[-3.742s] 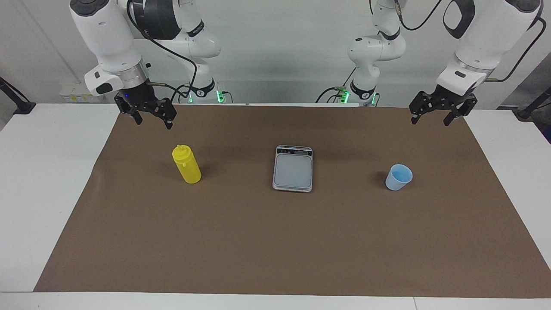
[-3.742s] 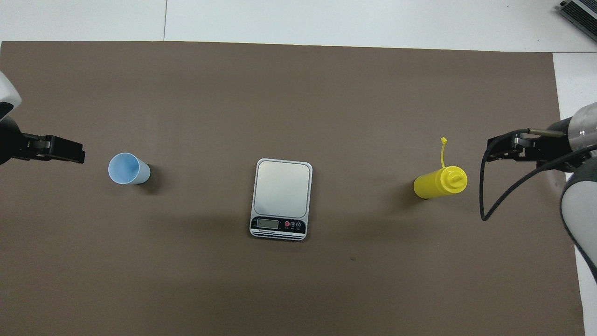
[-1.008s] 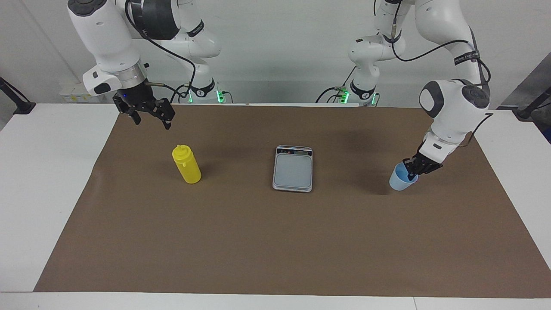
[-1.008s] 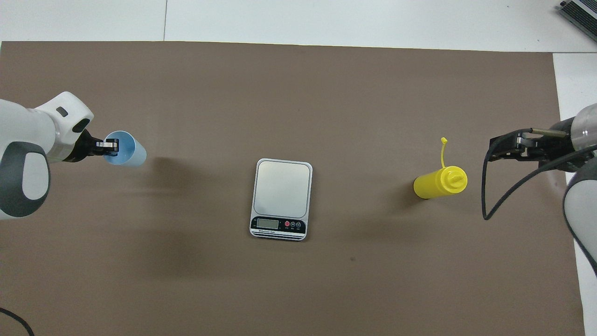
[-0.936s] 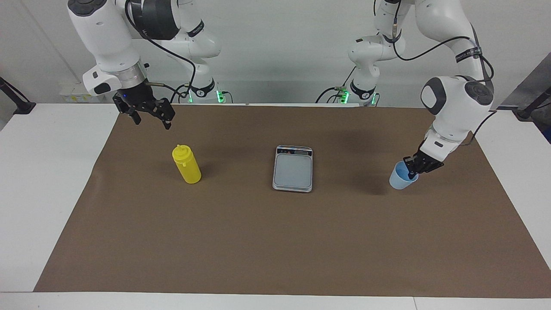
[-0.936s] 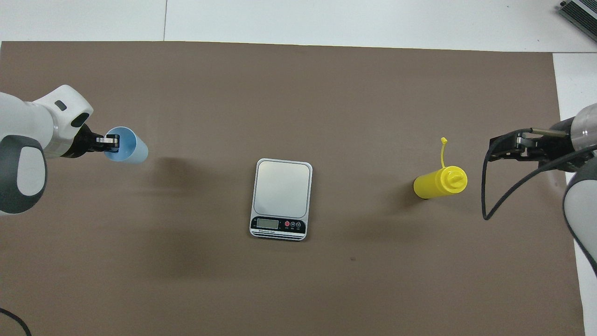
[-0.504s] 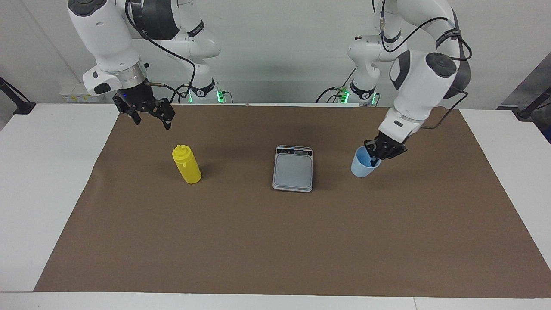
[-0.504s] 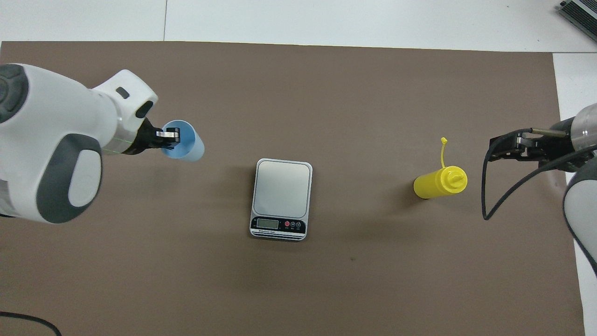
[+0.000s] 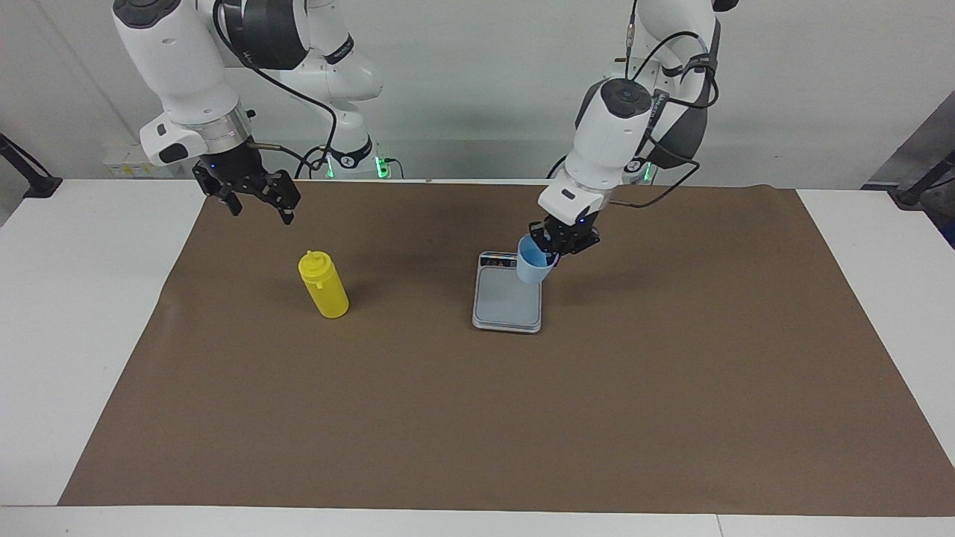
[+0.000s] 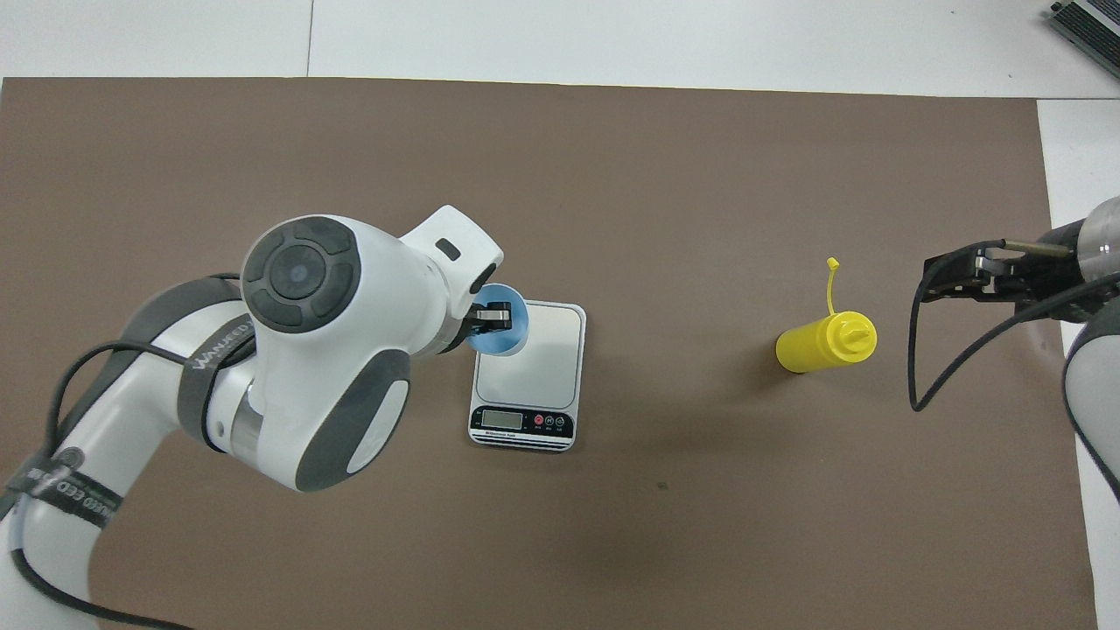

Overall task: Pour seasoning into cup on scale with both arms
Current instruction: 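Carry the blue cup with the left gripper onto the scale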

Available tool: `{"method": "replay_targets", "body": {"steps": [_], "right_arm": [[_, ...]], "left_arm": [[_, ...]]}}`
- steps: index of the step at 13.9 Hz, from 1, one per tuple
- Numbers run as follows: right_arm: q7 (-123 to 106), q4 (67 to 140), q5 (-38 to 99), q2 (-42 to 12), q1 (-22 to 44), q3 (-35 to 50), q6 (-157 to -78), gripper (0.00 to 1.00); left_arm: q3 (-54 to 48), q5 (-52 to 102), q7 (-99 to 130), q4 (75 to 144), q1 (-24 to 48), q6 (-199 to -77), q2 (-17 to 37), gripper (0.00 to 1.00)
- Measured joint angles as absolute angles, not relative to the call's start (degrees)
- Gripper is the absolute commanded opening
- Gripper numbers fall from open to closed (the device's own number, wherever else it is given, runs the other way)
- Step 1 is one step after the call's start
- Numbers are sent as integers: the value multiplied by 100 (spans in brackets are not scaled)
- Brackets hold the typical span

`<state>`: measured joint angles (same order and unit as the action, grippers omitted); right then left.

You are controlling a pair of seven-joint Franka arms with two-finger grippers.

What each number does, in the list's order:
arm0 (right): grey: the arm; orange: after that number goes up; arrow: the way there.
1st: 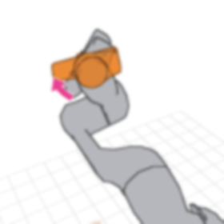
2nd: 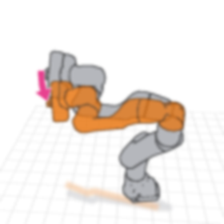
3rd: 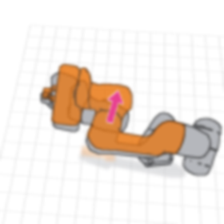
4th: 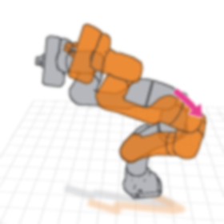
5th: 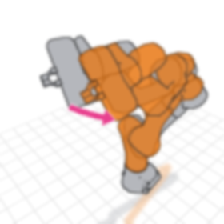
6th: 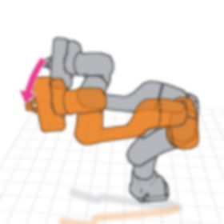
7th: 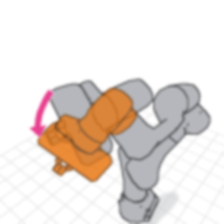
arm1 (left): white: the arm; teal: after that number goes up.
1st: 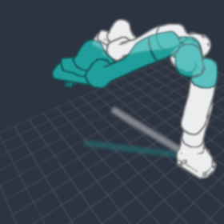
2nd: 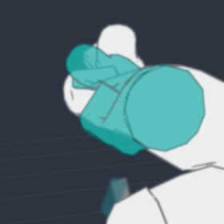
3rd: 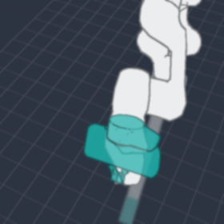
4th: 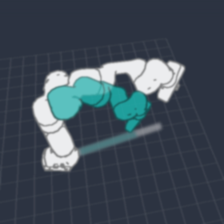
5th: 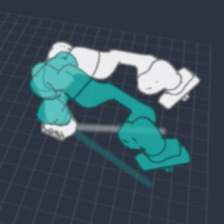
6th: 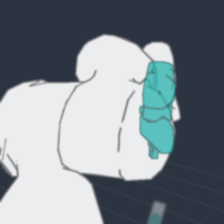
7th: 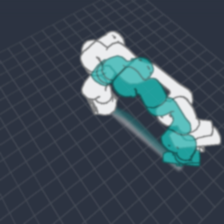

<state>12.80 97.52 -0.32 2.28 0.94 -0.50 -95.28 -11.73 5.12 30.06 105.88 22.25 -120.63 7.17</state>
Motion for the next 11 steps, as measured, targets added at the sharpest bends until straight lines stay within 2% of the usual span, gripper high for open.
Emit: {"method": "replay_targets", "body": {"steps": [6, 11], "right_arm": [[1291, 9752, -32, 228, 106, -49, -9528, 100], [1471, 9752, -32, 228, 115, -46, -9528, 100]], "left_arm": [[-1168, -11, 3550, 10738, 2473, -12654, 1310, 0], [-1167, -19, 3561, 10975, 2520, -12948, 1347, 0]]}}
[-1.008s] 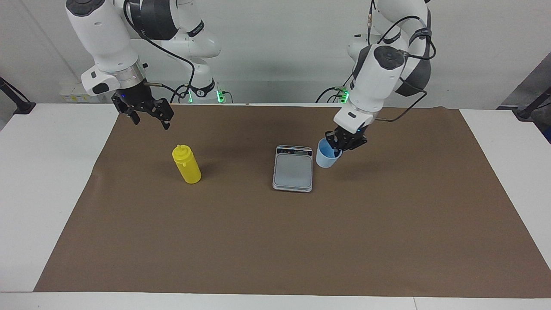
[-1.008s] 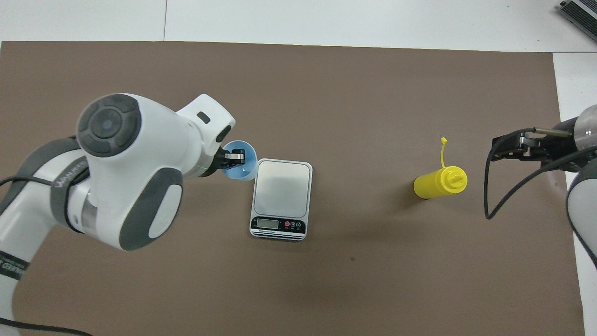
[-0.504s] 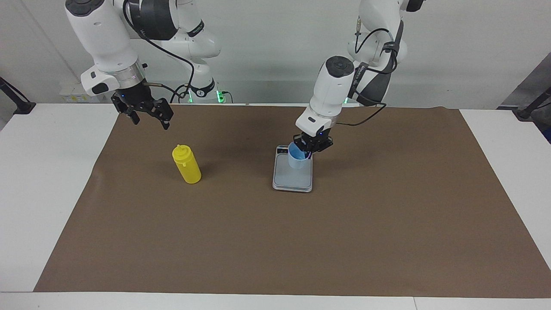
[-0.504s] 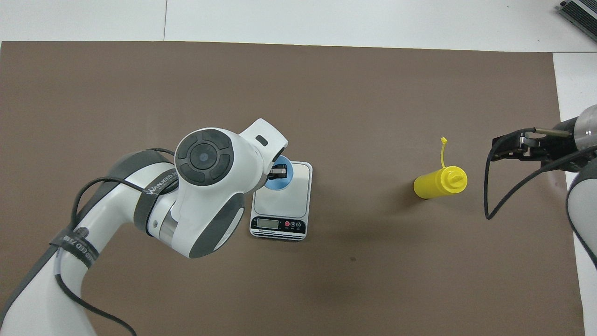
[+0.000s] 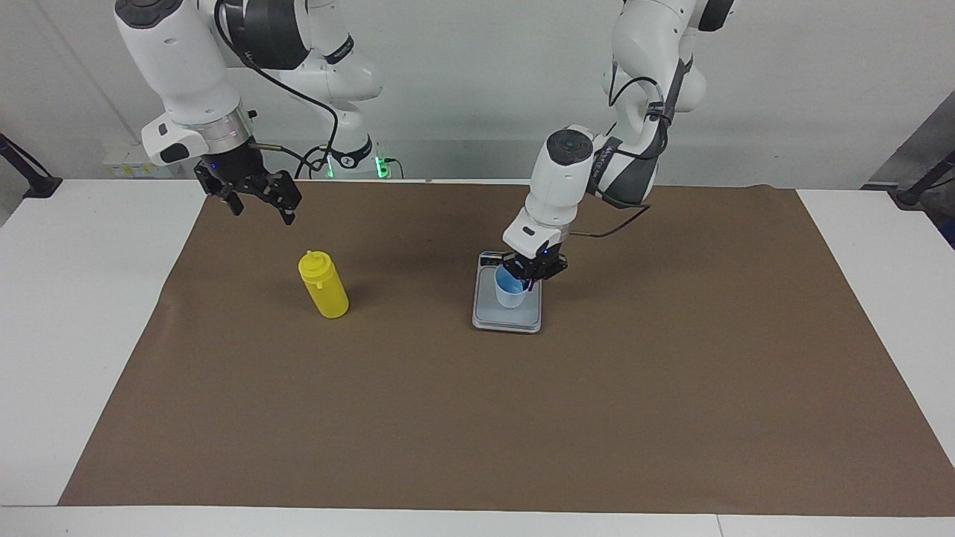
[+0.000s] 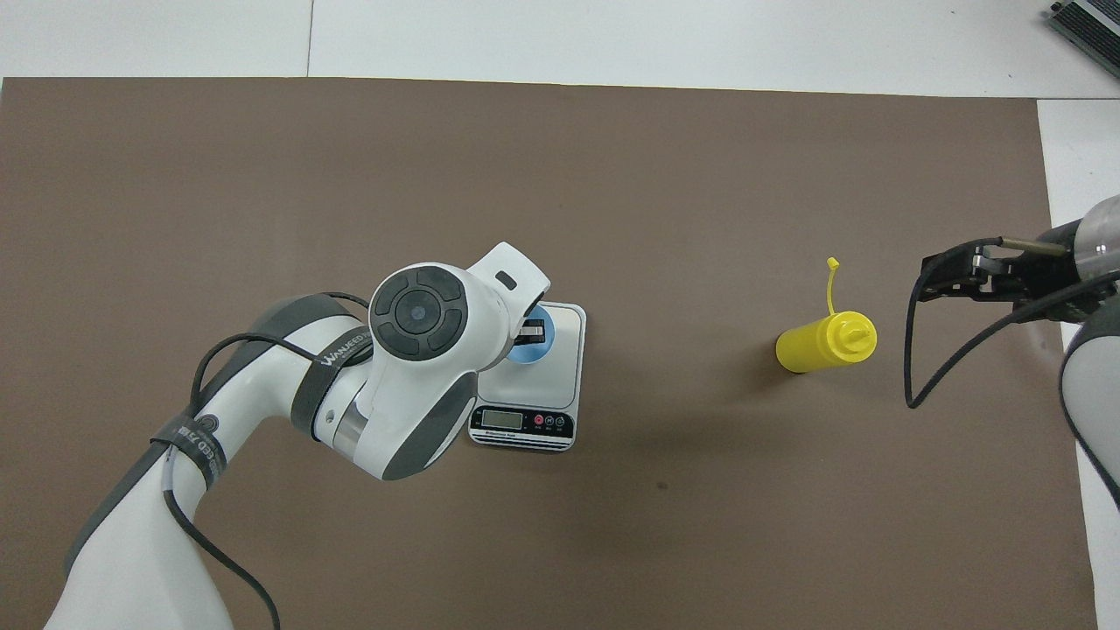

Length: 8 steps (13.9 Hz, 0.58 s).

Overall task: Pour seasoning into cup on scale with both arms
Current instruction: 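Carry the blue cup with the left gripper onto the scale, then release the cup and withdraw the left gripper while the right gripper reaches the bottle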

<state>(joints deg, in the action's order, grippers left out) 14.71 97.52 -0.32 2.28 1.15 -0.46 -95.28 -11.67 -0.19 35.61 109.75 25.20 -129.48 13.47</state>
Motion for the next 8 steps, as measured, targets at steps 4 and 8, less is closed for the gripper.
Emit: {"method": "replay_targets", "body": {"steps": [4, 8], "right_arm": [[1778, 9752, -32, 228, 116, -39, -9528, 100], [1988, 9752, -32, 228, 116, -38, -9528, 100]], "left_arm": [[-1155, -25, 3561, 10998, 2524, -12984, 1347, 100], [-1041, -27, 3571, 10851, 2501, -12974, 1325, 100]]}}
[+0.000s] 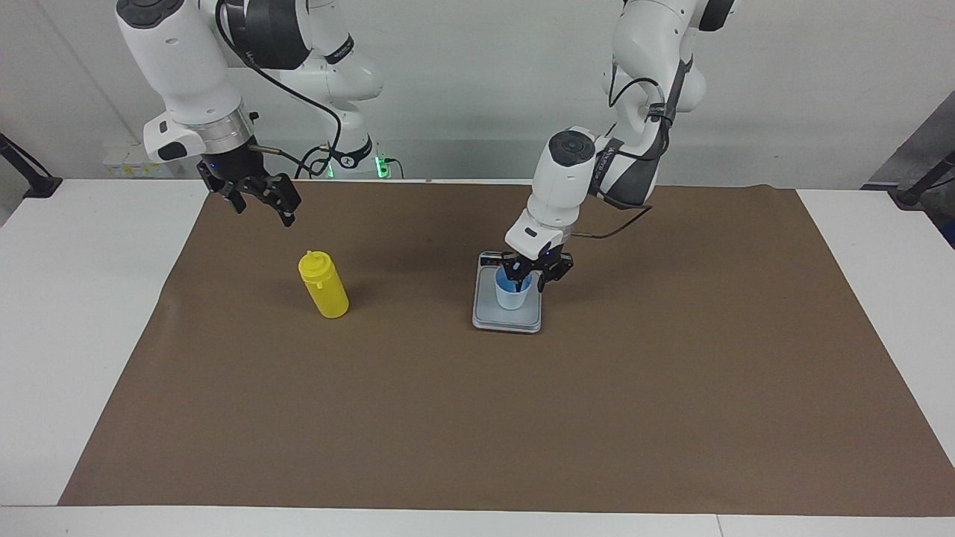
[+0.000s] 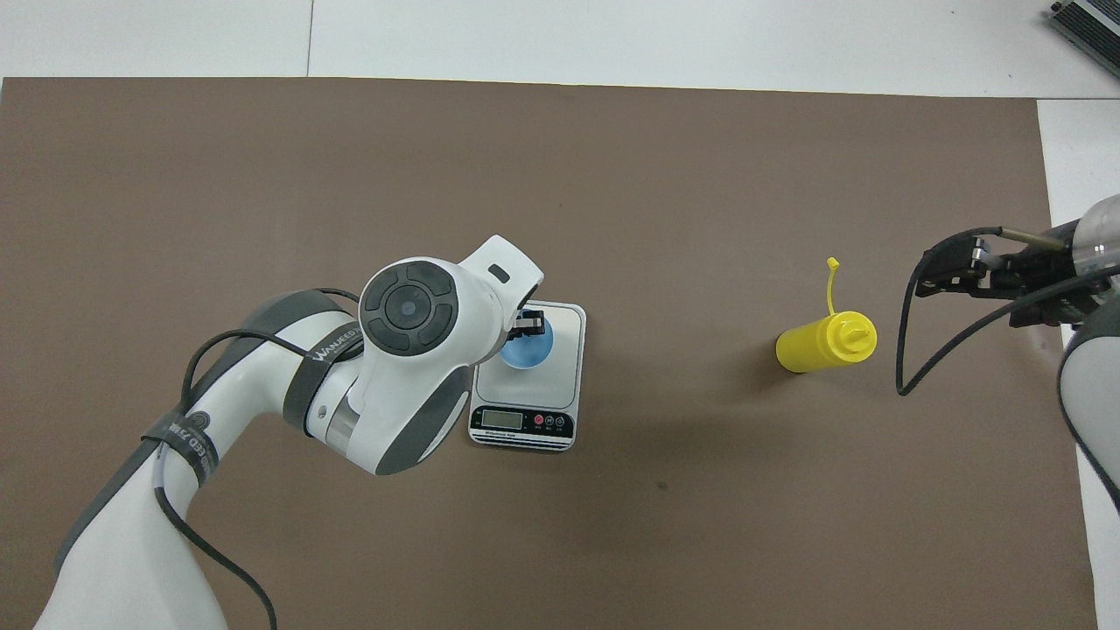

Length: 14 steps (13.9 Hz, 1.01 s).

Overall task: Pour seasoning into cup on scale with both arms
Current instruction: 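Release the cup and withdraw the left gripper while the right gripper reaches the bottle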

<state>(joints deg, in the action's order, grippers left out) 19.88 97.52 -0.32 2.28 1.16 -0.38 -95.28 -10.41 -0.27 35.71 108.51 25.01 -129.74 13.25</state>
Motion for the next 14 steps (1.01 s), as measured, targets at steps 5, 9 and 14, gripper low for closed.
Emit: {"method": "replay_targets", "body": {"steps": [5, 9, 14], "right_arm": [[2549, 9754, -32, 228, 99, -50, -9531, 100], [3409, 9784, 253, 116, -67, -54, -9532, 100], [4160, 9813, 635, -533, -486, -63, -9750, 100]], "left_arm": [[-974, -480, 3554, 10365, 2006, -12083, 957, 100], [-963, -580, 2794, 10209, 1494, -11509, 670, 100], [-936, -485, 1249, 10188, 612, -10734, 53, 100]]}}
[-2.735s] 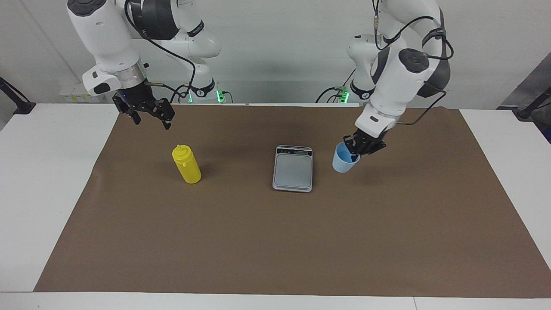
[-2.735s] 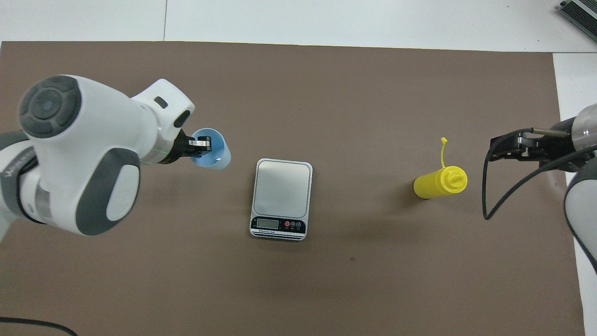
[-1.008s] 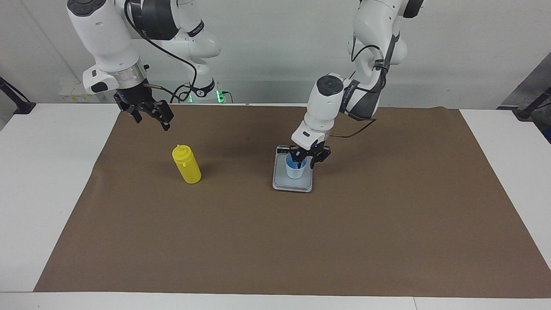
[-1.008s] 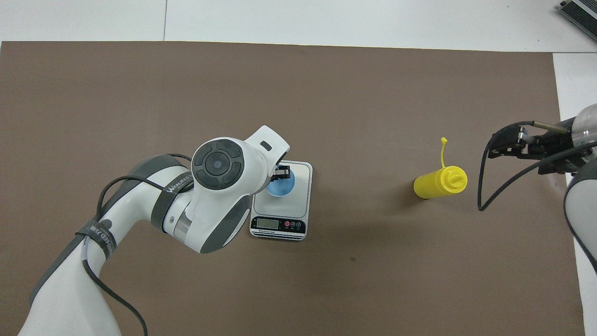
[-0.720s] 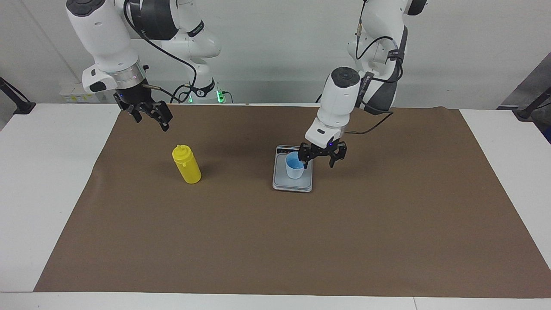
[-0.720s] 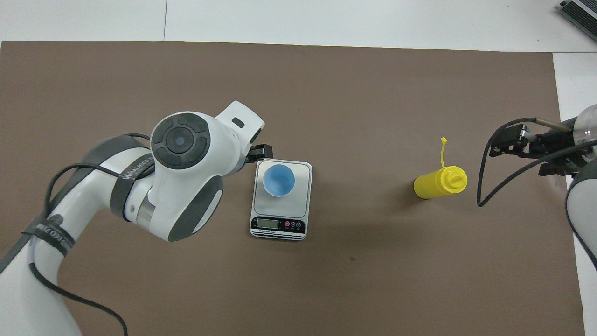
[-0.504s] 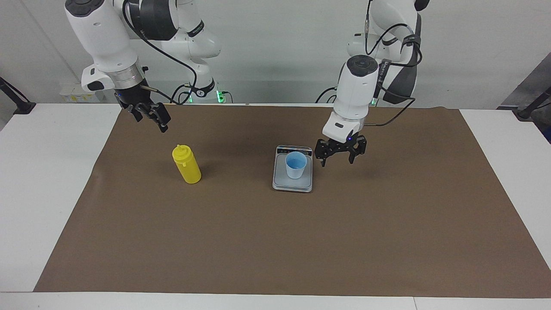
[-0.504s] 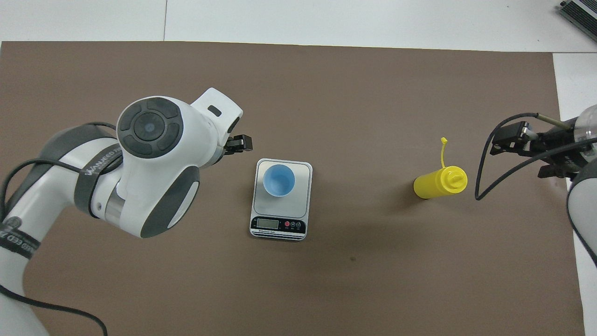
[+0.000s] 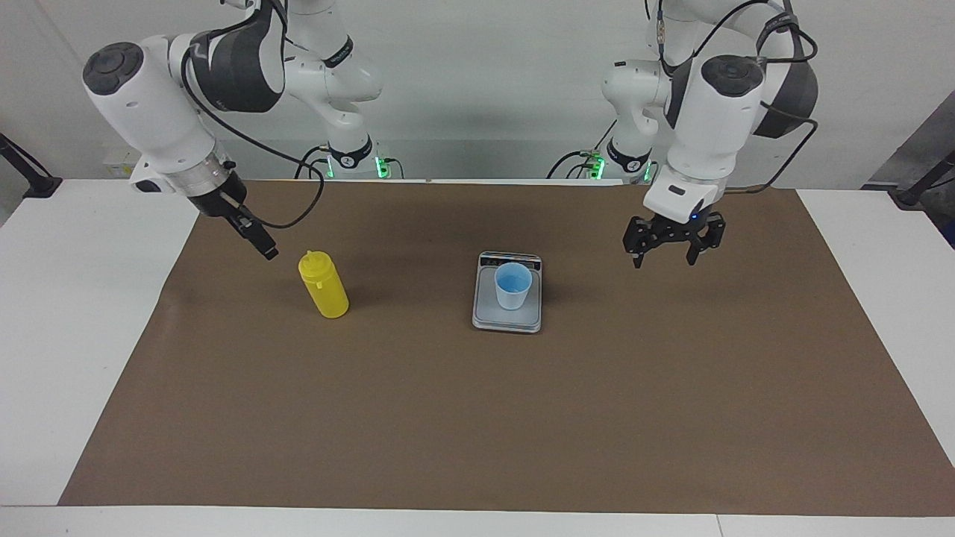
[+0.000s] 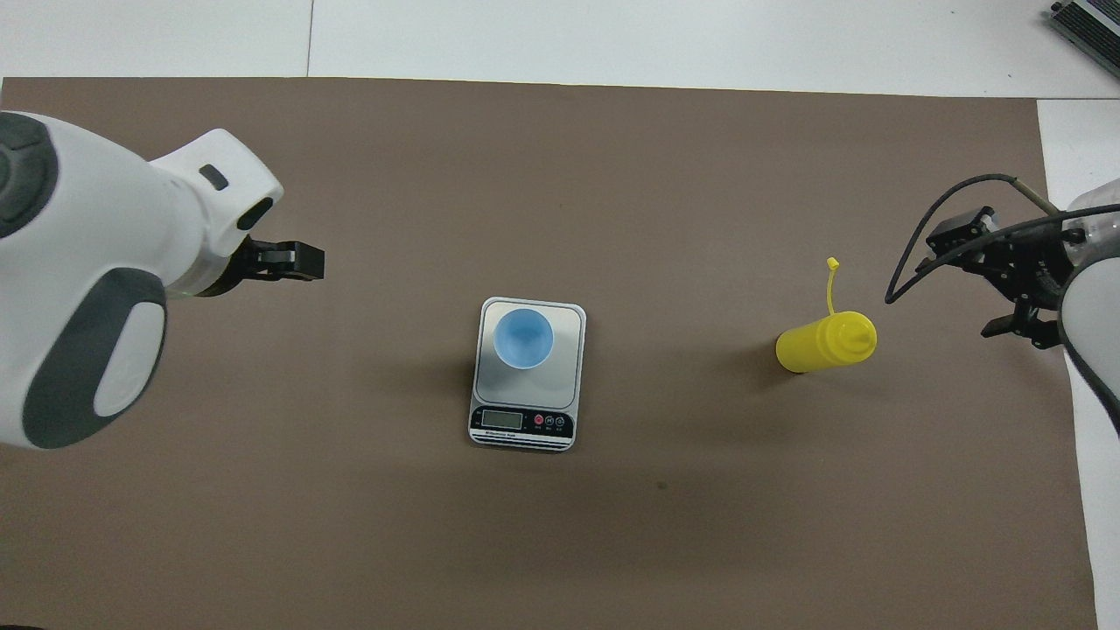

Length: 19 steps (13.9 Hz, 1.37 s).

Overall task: Pour seasoning into cup on scale with both arms
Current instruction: 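Release the cup and withdraw the left gripper while the right gripper reaches the bottle, then grasp the yellow squeeze bottle with the right gripper and lift it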

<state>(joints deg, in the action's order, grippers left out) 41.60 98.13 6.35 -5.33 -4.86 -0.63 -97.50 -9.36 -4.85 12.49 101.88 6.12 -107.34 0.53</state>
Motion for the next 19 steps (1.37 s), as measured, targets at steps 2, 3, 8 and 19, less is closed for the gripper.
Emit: {"method": "replay_targets", "body": {"steps": [2, 3, 8, 19], "right_arm": [[4329, 9820, 971, -885, -726, -70, -9806, 100], [4492, 9822, 1057, -1034, -804, -72, -9852, 100], [5115, 9908, 1721, -1594, -899, -71, -10159, 100], [4979, 11022, 3220, -1712, -1057, -42, -10296, 93]], "left_arm": [[-926, -358, 606, 10175, 235, -10484, -144, 100], [-920, -335, 350, 10134, 89, -10346, -197, 100], [-910, -242, -331, 9259, -433, -9143, -208, 100], [-930, 147, -69, 9007, -509, -8931, -80, 100]]}}
